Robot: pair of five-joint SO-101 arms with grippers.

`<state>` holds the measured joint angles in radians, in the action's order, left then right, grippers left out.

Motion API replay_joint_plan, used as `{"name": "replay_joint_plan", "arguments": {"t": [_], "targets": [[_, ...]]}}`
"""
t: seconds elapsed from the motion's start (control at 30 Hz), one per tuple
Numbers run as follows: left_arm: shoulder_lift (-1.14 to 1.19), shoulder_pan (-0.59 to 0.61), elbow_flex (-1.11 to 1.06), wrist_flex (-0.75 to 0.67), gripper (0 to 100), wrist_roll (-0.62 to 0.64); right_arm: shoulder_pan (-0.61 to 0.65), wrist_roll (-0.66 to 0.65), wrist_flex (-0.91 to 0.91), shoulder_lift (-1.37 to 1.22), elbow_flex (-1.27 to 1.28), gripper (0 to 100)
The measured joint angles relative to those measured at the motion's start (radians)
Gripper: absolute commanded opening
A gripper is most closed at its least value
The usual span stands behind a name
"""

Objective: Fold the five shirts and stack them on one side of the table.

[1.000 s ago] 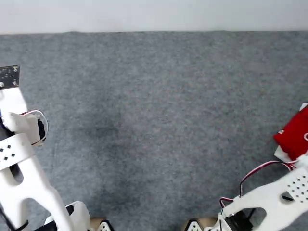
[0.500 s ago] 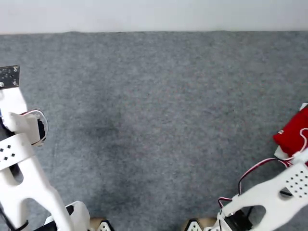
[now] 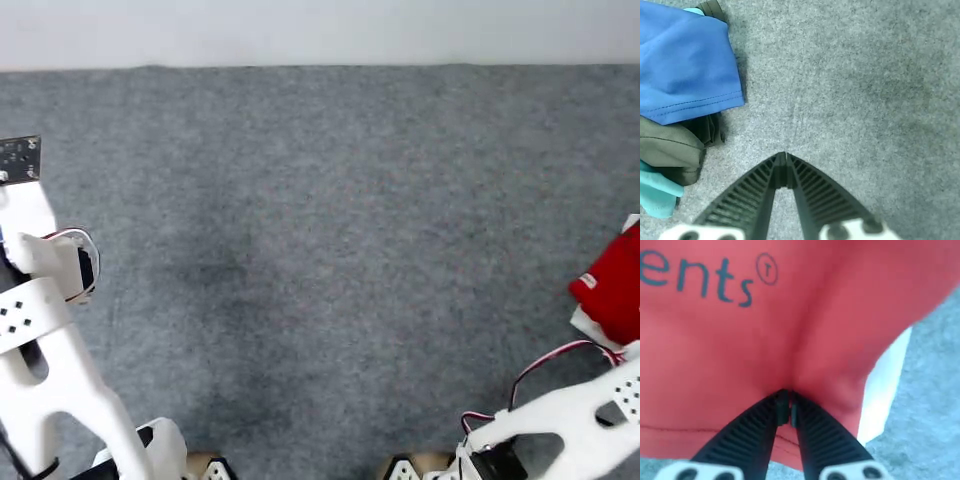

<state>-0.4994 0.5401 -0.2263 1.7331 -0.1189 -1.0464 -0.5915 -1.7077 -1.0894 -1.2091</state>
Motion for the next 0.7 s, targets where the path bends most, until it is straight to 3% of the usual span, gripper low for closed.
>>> {"name": "replay_joint_plan", "arguments": {"t": [0.3,0.7], "targets": [[0.000,0.000,0.000,0.000,1,0.000,0.028,-0.002,-0.015,0.003,-0.249,1.0],[0.000,0.000,0.000,0.000,1,0.000,-0.002,-0.009,0.252,-0.192,-0.276,1.0]]}}
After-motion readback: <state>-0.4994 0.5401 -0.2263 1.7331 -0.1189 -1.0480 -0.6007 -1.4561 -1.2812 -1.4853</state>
